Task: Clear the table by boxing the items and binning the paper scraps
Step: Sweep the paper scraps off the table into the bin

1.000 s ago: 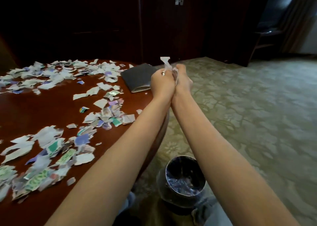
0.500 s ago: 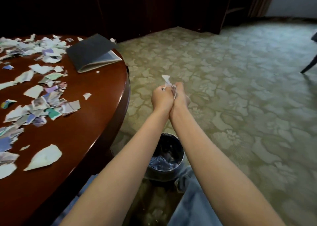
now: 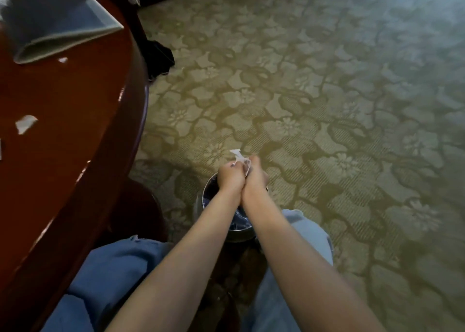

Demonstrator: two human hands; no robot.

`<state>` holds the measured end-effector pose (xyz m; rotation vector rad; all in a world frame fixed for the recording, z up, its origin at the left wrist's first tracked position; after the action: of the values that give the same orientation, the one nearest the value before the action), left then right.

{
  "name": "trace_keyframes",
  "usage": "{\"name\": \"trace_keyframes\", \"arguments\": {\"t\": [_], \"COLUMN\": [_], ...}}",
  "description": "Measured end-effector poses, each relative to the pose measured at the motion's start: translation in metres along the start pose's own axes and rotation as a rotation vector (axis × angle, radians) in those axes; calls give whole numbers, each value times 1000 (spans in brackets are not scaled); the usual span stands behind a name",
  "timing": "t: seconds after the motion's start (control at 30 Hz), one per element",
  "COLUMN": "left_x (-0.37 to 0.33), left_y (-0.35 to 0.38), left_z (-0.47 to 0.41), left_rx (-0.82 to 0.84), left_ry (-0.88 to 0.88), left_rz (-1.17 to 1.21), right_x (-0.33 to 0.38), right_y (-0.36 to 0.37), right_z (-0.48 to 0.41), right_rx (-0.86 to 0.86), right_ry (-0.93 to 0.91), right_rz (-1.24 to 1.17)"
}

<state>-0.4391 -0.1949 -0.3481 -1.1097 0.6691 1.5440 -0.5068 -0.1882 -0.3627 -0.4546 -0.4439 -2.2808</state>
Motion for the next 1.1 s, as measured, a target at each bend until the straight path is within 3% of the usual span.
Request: {"name": "trace_keyframes", "arguments": {"t": [0.37, 1.1], "left_x": [81, 102], "left_y": [6, 8], "left_z": [-39, -40], "left_rx": [-77, 15], "left_ry": [-350, -546], "left_rz": [118, 246], "right_x": [-46, -68], "right_y": [-6, -28], "right_z": [-78, -120], "right_rx": [3, 14], "right_ry": [240, 375], "right_rz": [29, -18]}}
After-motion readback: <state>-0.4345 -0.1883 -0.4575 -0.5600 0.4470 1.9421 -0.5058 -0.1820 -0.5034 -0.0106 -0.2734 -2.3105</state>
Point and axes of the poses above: each hand's wrist, its own z-axis away from the middle knuckle, its own y-axis out of the palm, x = y × z, the point moved 6 cm from there along -z, towards the middle knuckle, and after that the axes turned 10 degrees about y, right-handed, at the moved point
